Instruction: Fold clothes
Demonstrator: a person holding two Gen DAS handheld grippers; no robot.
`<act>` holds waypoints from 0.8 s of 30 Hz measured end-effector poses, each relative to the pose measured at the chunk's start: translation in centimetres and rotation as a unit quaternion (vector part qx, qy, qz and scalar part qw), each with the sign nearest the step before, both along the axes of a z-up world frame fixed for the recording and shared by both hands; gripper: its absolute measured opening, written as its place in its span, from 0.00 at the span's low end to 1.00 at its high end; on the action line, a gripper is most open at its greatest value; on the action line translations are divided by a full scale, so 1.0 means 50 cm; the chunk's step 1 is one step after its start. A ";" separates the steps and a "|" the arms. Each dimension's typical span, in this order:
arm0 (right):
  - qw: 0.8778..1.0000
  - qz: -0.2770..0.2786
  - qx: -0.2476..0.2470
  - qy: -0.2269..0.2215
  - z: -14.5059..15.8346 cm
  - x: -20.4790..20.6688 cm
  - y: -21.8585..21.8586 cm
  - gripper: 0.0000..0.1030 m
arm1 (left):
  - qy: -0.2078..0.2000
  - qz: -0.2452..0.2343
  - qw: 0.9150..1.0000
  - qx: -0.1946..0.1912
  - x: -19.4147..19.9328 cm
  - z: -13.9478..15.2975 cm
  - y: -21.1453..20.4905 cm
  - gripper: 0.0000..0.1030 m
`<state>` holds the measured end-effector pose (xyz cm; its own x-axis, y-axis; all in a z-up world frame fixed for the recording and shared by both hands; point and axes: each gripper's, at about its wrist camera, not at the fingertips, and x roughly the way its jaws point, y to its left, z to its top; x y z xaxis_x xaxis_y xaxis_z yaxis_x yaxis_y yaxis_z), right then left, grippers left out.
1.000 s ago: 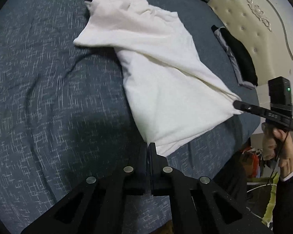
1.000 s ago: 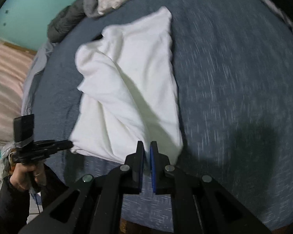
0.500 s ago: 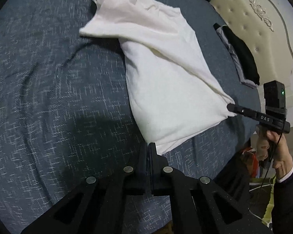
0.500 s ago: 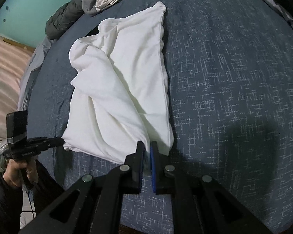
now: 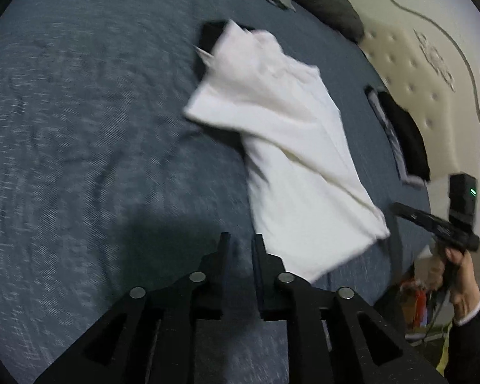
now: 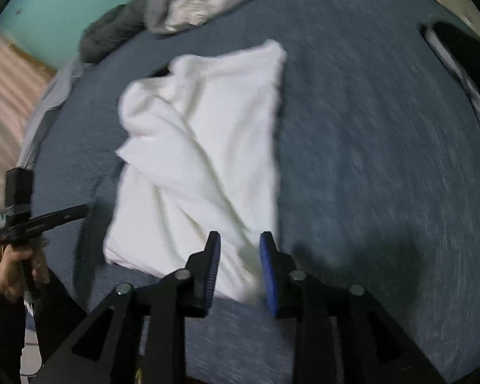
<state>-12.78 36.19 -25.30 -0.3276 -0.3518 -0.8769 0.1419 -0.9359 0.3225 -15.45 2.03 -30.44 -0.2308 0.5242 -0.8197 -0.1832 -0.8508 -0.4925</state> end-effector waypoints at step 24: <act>0.983 0.151 0.061 0.084 -0.083 -0.166 -0.453 0.38 | 0.059 0.143 0.988 0.014 -0.066 -0.050 -0.201 0.29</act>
<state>-21.09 13.52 -29.45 -0.3688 -0.3515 -0.8605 0.4612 -0.8730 0.1589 -18.76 -8.03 -32.96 -0.4657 0.4455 -0.7646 0.0060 -0.8625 -0.5061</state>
